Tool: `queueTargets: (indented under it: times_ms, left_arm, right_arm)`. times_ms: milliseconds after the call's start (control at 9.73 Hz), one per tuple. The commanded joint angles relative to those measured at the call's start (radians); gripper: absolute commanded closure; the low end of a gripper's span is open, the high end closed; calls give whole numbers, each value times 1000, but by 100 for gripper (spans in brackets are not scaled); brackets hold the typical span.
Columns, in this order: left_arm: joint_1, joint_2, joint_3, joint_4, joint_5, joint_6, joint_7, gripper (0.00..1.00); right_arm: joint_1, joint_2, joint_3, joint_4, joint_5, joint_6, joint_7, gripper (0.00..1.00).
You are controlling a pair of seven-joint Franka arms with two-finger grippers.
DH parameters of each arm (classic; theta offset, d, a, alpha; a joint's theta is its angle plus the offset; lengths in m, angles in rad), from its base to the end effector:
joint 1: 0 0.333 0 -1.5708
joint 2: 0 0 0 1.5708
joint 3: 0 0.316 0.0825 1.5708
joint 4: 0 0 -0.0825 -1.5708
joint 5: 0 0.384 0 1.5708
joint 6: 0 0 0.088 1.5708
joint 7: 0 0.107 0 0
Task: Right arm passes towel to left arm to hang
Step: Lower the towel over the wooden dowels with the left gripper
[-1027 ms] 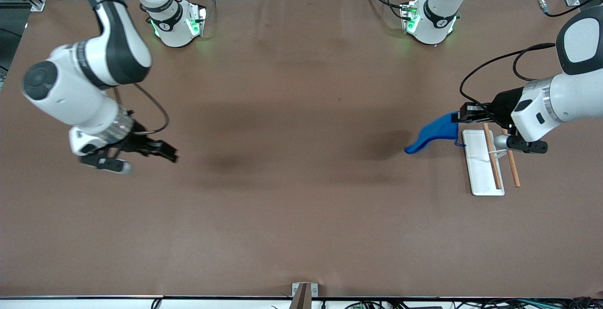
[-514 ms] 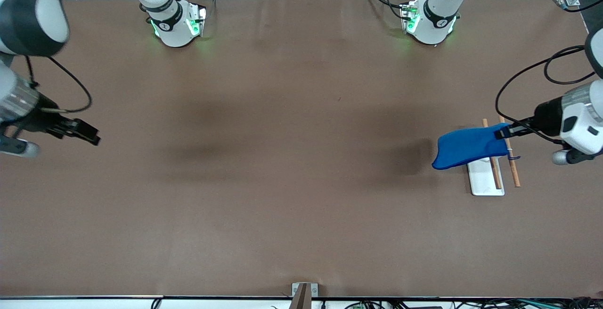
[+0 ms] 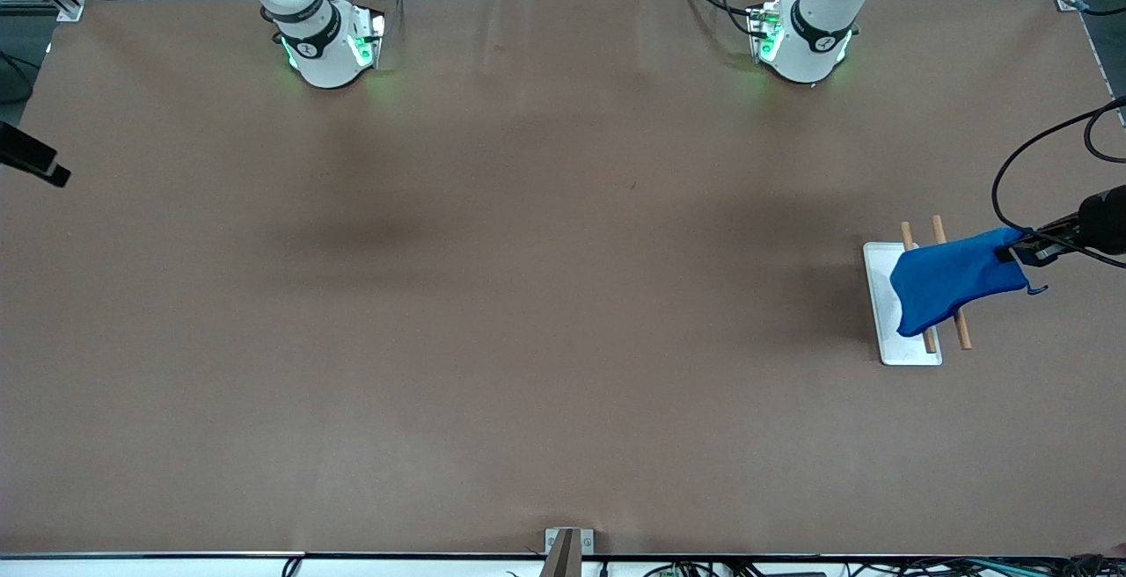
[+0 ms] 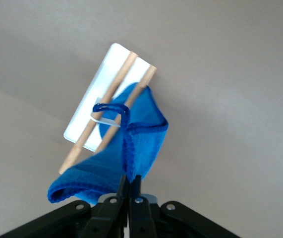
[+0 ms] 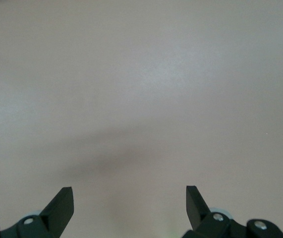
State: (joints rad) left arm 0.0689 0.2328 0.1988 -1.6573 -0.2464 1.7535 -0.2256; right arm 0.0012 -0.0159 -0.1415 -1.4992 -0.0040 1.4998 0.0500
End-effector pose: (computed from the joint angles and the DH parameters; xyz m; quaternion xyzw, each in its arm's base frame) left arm 0.6026 0.1331 0.4654 0.9556 0.2707 -0.0630 0.0977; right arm 0.5371 -0.0770 0.6604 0.9954 -0.0952 0.0081 0.0012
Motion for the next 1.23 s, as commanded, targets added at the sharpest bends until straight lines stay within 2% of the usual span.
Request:
queueTargets:
  times_ms: [0,205,308,411,514,925,1027,1130]
  left_arm:
    - [15,52,54,-19,7,35,17,100]
    - [32,82,79,-18,9,37,26,99]
    - [31,100,80,-19,12,37,26,87]
    - [31,103,80,-12,22,35,32,29]
    - [31,102,80,-3,24,38,47,0]
    - [31,74,77,24,29,37,222,0]
    - [26,47,62,25,68,37,271,0]
    - [26,36,-2,40,116,38,326,0]
  right_arm:
    - [3,-12,8,-28,-14,29,4,0]
    - [5,-27,6,-58,-14,49,2,0]
    - [6,-29,6,-58,-14,46,2,0]
    - [6,-27,6,-58,-14,42,2,0]
    - [6,-27,6,-58,-14,40,2,0]
    - [6,-24,6,-56,-14,42,2,0]
    - [6,-24,6,-56,-14,42,2,0]
    - [6,-24,6,-56,-14,42,2,0]
